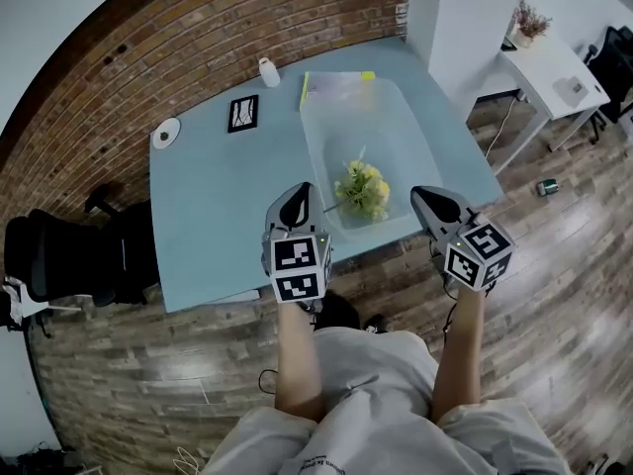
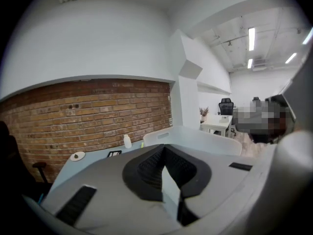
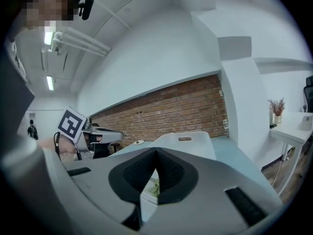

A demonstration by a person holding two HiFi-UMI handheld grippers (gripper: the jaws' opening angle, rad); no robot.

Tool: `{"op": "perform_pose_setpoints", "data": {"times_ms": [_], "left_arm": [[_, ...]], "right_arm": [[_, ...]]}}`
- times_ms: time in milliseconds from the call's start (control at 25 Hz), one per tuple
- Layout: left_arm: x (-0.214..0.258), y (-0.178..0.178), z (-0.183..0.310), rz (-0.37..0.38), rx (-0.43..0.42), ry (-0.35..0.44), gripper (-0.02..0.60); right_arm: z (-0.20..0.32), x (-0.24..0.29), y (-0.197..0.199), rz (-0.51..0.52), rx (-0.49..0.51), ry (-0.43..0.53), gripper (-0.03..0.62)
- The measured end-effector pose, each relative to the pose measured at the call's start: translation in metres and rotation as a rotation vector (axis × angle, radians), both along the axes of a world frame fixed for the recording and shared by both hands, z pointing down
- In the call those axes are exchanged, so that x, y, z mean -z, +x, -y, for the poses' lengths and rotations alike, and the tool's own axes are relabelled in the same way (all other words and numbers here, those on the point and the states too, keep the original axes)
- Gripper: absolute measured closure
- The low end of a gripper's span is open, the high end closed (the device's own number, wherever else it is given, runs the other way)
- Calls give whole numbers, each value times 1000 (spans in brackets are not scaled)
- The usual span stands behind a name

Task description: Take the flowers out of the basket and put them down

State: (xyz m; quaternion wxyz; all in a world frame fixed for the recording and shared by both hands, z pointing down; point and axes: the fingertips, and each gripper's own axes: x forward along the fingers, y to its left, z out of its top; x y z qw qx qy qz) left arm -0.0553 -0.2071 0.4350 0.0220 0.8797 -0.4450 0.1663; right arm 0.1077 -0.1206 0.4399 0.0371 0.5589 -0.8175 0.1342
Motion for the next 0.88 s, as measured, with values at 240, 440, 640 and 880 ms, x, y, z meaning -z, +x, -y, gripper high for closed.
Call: {"op": "perform_pose_setpoints", "data": {"times_ms": [240,440,640,880], "left_arm": [[-7,-19,13,8,41,-16,563],[-15,-9,25,13,2,-39,562],[-14,2,55,25,10,-53,562],[-4,-10,104,-8,103,-48,563]], "right_arm": [[9,2,-7,-77,40,4,598],[26,9,4,-78,50,16,597],[69,16,4,-106,127,-13,597],[128,24,-6,-157,208,-18,597]]}}
